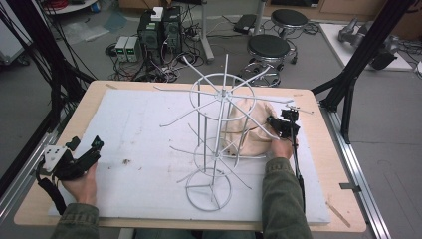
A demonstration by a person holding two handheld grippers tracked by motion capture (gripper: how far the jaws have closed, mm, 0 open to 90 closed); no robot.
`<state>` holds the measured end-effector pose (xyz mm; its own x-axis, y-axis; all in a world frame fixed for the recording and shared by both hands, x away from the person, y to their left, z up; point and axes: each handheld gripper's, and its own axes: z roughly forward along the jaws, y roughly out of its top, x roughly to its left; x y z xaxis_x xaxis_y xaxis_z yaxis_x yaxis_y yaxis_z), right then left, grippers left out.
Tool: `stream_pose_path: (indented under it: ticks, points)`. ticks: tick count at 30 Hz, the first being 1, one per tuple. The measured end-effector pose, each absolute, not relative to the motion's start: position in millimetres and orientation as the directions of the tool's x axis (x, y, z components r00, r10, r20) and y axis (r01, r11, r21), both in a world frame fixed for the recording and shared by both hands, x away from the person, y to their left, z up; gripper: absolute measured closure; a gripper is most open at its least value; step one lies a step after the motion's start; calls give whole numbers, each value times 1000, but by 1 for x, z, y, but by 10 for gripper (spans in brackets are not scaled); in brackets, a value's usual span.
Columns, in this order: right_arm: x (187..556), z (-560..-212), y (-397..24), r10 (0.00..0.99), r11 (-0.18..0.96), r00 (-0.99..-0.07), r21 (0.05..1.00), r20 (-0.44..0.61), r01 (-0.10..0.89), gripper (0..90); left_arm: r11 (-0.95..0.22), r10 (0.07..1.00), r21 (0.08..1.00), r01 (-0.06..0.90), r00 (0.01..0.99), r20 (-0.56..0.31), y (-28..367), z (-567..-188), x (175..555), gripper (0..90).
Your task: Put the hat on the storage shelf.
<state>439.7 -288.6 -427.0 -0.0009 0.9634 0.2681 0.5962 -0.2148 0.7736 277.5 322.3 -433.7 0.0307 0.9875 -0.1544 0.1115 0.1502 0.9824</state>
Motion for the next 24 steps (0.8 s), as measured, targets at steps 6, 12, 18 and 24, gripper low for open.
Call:
stream_pose_path:
  ticks: [6,12,18,24]
  points:
    - [434,-414,-293,967,-198,-32,825,252,529,733,159,986,980,116,37,-165,323,-435,278,266]
    - [424,-396,-299,956,-232,-62,865,288,444,733,158,986,981,109,43,-163,322,-434,277,266]
    - [414,-378,-310,950,-228,-124,908,286,351,732,161,985,981,112,42,-167,322,-435,277,266]
    - [405,-356,-317,941,-219,-188,930,282,295,731,163,985,980,110,43,-169,322,-434,277,266]
